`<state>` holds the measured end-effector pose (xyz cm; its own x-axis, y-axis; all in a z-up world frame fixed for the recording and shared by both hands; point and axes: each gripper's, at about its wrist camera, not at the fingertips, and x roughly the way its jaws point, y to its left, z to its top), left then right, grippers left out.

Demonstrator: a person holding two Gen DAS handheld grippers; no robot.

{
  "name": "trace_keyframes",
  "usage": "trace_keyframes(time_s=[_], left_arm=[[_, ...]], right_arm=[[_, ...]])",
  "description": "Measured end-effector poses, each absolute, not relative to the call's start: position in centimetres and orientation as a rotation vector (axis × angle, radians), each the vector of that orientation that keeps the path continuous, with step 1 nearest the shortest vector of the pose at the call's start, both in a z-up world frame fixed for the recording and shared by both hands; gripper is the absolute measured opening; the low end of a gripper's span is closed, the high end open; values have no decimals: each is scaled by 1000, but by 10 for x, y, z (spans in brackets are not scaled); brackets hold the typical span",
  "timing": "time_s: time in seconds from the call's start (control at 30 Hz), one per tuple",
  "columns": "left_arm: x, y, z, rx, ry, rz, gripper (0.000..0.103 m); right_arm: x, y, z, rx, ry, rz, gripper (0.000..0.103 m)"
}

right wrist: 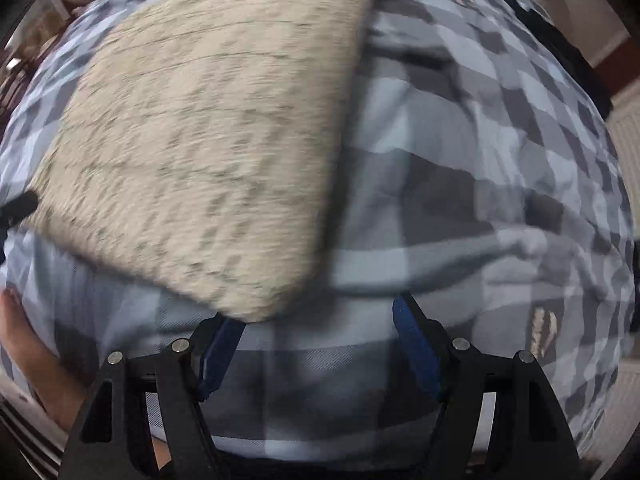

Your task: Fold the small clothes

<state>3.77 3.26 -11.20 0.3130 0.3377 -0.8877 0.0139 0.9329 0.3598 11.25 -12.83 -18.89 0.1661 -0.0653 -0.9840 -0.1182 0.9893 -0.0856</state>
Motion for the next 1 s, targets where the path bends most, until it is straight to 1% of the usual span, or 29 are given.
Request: trace_keyframes(time_s=[0.03,0.1,0.17,0.23,0.33,0.43,0.53,0.63,0.8,0.87,0.9,0.93,0.97,1.0], left_arm=[[34,38,-104,337,1222,248,103],[31,49,-85,279,1179,247,103],[38,59,-67,146,1142,193,103],[54,65,-61,24,1138,110,103],[78,66,-71,-102,1174,-3,103],[103,67,-91,-126,1220,-63,103],[119,69,-105,-149,1250,-91,103],[130,67,-120,-234,1300,-158,103],[148,63,-142,-295,1347,-205,103],[152,67,-152,-382,1359,-221,103],[154,68,-158,-419,1367,-225,103],[155,71,-164,-465,1372,-231,103],[156,72,-167,-489,1369,-234,103],[156,73,-169,-506,1365,-239,103]], right_arm=[[110,-137,-185,-114,1420,38,72],[101,-156,-169,-20,1391,63,72],[98,-176,-148,108,1332,110,72],[105,-189,-138,214,1295,181,72],[136,-193,-136,279,1276,241,72],[172,-199,-146,350,1284,282,72],[190,-197,-160,444,1306,347,72],[207,-187,-168,429,1317,387,72],[214,-175,-181,446,1386,429,72],[220,-173,-188,462,1407,451,72],[225,-173,-189,478,1413,461,74],[228,-173,-192,503,1423,470,78],[230,-174,-195,523,1429,473,85],[231,-174,-198,531,1432,471,87]])
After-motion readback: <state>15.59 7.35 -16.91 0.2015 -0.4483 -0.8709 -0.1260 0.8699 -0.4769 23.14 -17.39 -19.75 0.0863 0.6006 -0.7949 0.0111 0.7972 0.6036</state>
